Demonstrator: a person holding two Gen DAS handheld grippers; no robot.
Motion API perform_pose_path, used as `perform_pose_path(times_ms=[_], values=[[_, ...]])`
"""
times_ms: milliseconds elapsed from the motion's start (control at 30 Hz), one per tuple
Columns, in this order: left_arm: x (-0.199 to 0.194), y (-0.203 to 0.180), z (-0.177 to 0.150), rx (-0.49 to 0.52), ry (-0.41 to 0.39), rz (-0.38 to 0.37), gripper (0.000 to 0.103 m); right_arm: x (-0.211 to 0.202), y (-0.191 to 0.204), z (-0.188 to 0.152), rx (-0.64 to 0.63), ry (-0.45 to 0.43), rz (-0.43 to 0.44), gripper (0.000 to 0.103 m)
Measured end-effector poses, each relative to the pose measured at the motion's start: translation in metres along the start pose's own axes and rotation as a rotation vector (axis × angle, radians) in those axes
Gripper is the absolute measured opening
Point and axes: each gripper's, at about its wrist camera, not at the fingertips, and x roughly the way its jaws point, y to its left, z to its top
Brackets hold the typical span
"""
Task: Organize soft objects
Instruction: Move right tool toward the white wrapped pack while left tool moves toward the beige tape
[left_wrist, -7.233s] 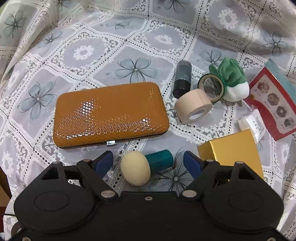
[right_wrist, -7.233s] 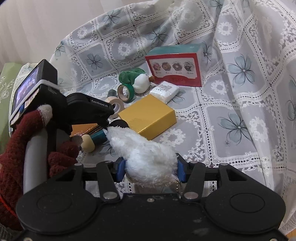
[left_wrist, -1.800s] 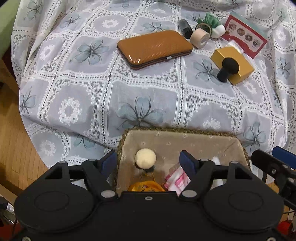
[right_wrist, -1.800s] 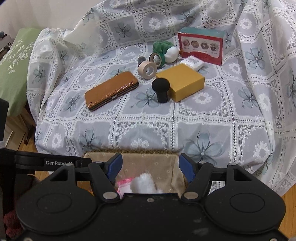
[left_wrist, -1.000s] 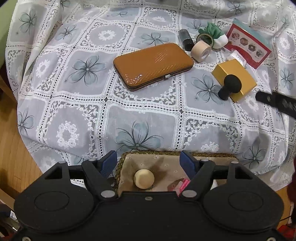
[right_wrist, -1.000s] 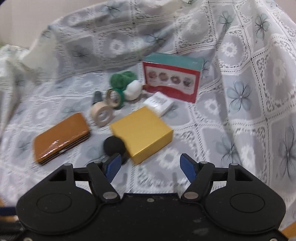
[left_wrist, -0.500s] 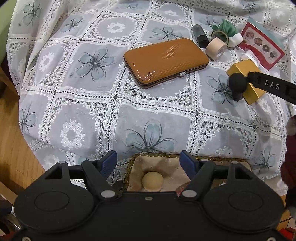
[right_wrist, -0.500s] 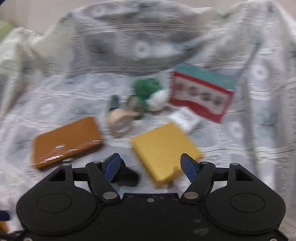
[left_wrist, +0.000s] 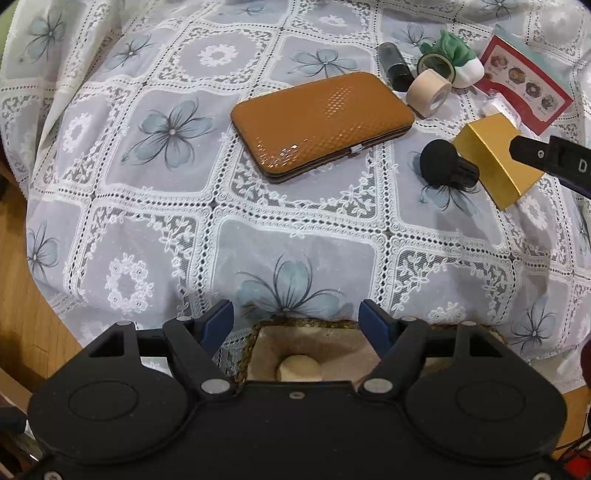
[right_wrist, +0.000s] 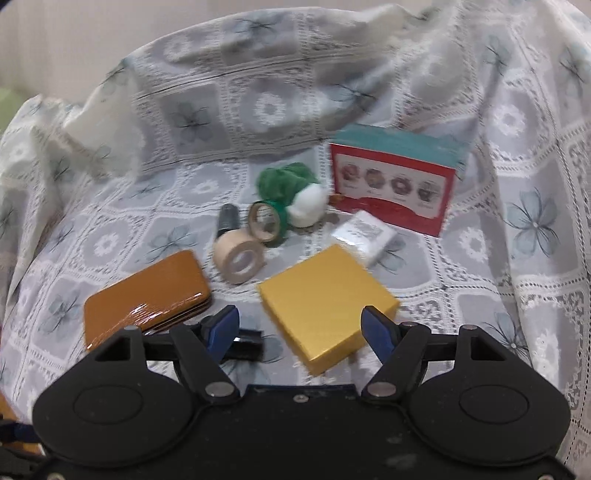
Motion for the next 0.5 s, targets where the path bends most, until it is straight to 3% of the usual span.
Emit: perform_pose_path(times_ms=[200, 500], values=[[0.002, -0.008, 0.004, 0.02, -0.007, 0.0, 0.07, 0.026, -0.013, 0.01, 0.073, 0.038, -0.048, 0.072], [0.008, -0.011, 0.003, 0.02, 0.005, -0.007, 0.07, 0.055, 0.018, 0.041, 0.042, 0.016, -0.042, 0.072]])
